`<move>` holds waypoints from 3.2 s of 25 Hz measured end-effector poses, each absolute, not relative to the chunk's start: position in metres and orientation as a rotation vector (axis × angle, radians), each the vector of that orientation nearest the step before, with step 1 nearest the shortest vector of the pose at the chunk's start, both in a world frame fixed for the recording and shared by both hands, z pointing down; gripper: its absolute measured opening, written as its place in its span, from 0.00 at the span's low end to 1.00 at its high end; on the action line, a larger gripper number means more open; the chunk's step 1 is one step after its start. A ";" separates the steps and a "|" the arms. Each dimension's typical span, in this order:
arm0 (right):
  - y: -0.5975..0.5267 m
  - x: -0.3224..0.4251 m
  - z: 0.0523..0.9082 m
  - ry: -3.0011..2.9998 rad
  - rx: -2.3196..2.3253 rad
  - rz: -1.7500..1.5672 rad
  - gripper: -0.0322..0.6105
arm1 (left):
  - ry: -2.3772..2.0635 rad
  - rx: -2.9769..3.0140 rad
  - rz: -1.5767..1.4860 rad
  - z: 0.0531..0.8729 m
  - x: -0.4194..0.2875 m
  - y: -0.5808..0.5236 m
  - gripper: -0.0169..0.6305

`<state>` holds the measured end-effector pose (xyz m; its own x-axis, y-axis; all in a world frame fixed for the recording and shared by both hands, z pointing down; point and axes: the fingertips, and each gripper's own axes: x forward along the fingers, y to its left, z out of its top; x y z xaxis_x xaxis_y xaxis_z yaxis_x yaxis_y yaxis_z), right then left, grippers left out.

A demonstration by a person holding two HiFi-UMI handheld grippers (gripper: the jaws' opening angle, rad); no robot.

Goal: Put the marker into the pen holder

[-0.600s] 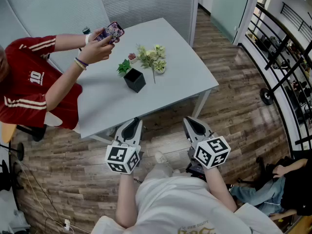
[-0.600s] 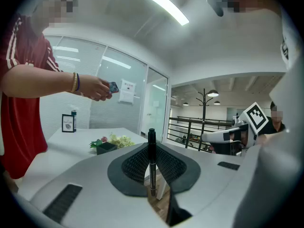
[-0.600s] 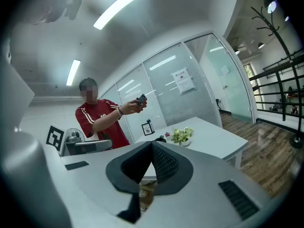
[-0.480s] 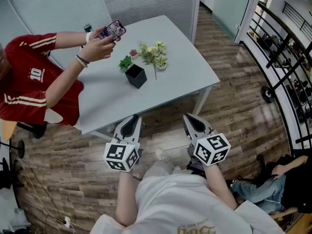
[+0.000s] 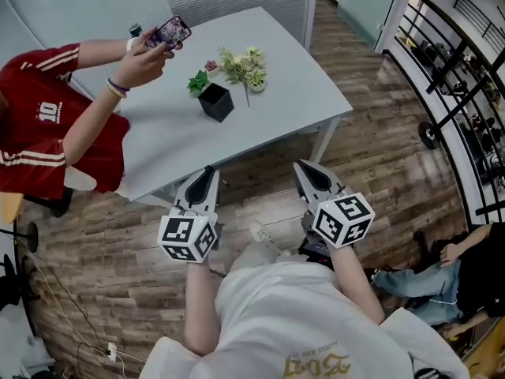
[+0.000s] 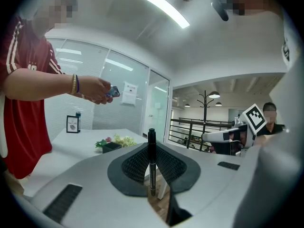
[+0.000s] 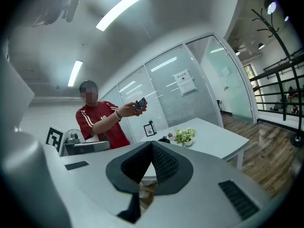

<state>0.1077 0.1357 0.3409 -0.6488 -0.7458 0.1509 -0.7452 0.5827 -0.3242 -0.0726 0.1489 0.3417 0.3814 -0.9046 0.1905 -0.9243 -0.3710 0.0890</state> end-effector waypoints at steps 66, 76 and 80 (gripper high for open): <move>-0.231 0.004 0.420 2.797 -1.472 -0.864 0.08 | -1.491 2.312 0.226 0.430 -0.191 -0.249 0.10; -0.254 0.005 0.440 2.826 -1.442 -0.939 0.08 | -1.525 2.233 0.365 0.455 -0.179 -0.263 0.10; -0.259 0.001 0.443 2.836 -1.427 -0.947 0.08 | -1.522 2.216 0.393 0.461 -0.173 -0.261 0.10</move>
<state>0.0014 -0.2587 0.4428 -0.6169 -0.6832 0.3906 -0.7809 0.4696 -0.4120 -0.1727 -0.2612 0.4615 0.3604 -0.8134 0.4567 -0.9328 -0.3114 0.1815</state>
